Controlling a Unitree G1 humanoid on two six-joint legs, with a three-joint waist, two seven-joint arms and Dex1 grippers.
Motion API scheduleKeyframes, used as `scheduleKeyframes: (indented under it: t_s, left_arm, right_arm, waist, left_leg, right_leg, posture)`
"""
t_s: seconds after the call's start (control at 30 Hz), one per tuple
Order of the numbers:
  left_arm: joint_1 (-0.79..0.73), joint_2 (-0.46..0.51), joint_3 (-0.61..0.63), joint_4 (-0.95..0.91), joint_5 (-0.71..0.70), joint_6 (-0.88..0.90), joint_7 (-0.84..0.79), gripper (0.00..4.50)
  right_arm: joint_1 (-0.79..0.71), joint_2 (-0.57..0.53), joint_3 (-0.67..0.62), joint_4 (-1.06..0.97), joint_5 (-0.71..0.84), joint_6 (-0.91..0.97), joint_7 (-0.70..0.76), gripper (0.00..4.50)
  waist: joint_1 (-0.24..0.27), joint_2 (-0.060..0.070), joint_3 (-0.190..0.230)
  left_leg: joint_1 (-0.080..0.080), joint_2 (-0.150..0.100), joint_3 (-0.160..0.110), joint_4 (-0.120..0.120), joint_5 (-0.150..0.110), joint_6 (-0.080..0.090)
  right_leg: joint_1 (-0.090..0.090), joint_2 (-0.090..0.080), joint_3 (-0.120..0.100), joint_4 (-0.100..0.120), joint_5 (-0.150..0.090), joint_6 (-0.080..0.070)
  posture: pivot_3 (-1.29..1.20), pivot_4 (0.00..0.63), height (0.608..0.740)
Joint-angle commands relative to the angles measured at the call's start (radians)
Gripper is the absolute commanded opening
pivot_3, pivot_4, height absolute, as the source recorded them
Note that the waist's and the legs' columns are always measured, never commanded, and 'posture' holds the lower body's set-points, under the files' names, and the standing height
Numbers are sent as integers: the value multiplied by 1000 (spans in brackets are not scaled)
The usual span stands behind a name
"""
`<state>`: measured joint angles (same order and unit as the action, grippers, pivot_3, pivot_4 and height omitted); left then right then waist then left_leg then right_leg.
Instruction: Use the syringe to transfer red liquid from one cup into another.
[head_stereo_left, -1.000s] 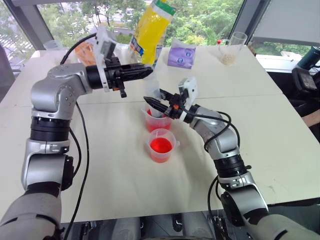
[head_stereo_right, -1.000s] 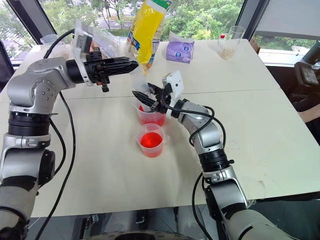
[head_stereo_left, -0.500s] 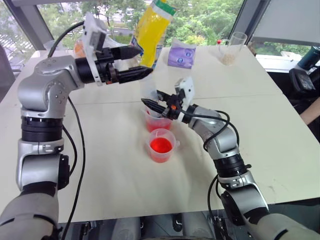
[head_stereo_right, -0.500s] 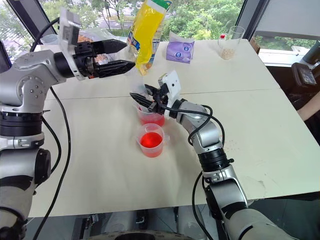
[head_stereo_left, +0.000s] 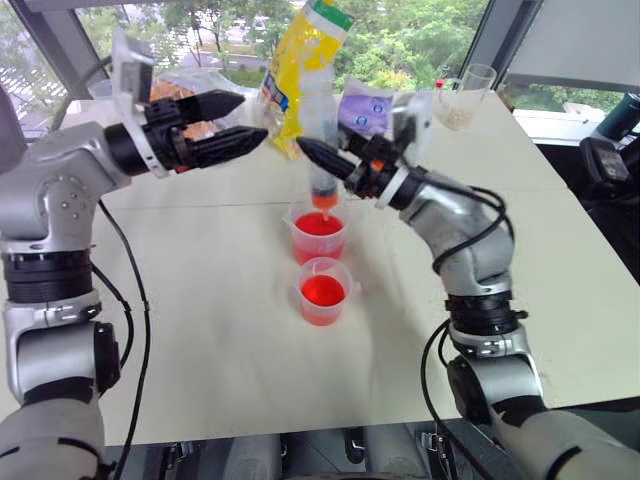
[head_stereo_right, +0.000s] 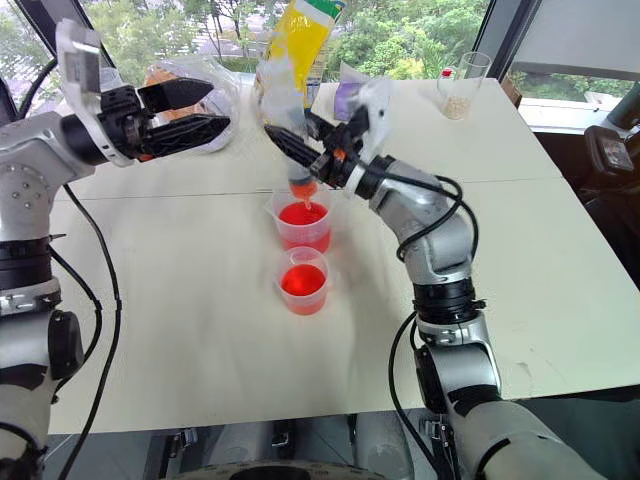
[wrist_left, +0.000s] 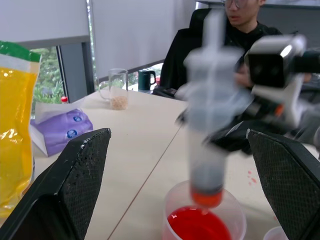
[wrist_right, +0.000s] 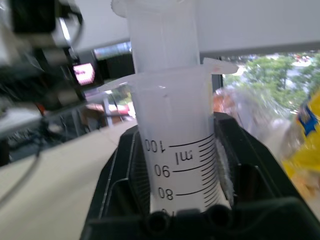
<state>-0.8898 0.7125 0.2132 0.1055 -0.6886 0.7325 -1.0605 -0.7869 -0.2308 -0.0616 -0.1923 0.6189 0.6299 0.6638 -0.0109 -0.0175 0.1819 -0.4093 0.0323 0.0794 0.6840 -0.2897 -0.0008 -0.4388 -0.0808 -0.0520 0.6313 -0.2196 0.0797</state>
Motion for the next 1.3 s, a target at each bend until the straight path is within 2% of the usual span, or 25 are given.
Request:
scheduleKeyframes:
  t_s: [0.03,0.13,0.27,0.53,0.67,0.83,1.13,1.23,1.3]
  left_arm:
    - [-8,22,29,-36,-34,14,-3,4475]
    - [-10,21,29,-43,-53,33,-11,4475]
    - [-17,19,26,-63,-93,73,-14,4475]
    - [14,25,27,-189,-238,224,-17,4475]
    - [6,24,52,-222,-335,290,-13,4475]
    - [16,20,27,-258,-372,313,4,4475]
    - [14,-16,-42,-251,-335,291,28,4475]
    - [12,-25,-47,-253,-341,295,29,3631]
    - [10,-32,-49,-256,-347,299,28,2759]
  right_arm:
    - [-10,-44,-76,-126,206,140,10,1358]
    - [21,-69,-84,-164,276,195,-4,1358]
    - [109,-84,-38,-216,276,196,4,1358]
    - [260,-95,92,-254,167,96,40,1358]
    - [275,-106,108,-247,143,68,49,1358]
    - [275,-107,121,-235,125,47,54,1358]
    - [266,-102,130,-234,117,44,53,1358]
    - [264,-104,131,-237,117,45,51,1358]
    - [264,-104,131,-239,117,47,49,1358]
  waist:
    - [-1,0,0]
    - [-2,0,0]
    - [-2,0,0]
    - [-3,0,0]
    - [-3,0,0]
    - [-3,0,0]
    - [-2,0,0]
    - [-2,0,0]
    - [-2,0,0]
  left_leg:
    - [0,0,0,0,0,0]
    - [1,0,0,0,0,1]
    - [1,-1,0,0,0,1]
    - [1,-1,0,0,0,1]
    - [1,-1,0,0,0,1]
    - [1,-1,0,0,0,0]
    - [1,-1,0,0,0,0]
    - [1,-1,0,0,0,0]
    - [1,-1,0,0,0,0]
  right_leg:
    - [0,0,0,0,0,0]
    - [1,0,0,0,0,0]
    - [1,0,0,0,0,0]
    - [1,0,0,0,0,0]
    - [1,0,0,0,0,0]
    - [1,0,0,0,0,0]
    - [1,0,0,0,0,0]
    - [1,0,0,0,0,0]
    - [1,1,0,0,0,0]
  posture:
    - [0,150,740]
    - [0,150,740]
    - [0,150,740]
    - [0,150,740]
    - [0,150,740]
    - [0,150,740]
    - [0,150,740]
    - [0,150,740]
    - [0,150,740]
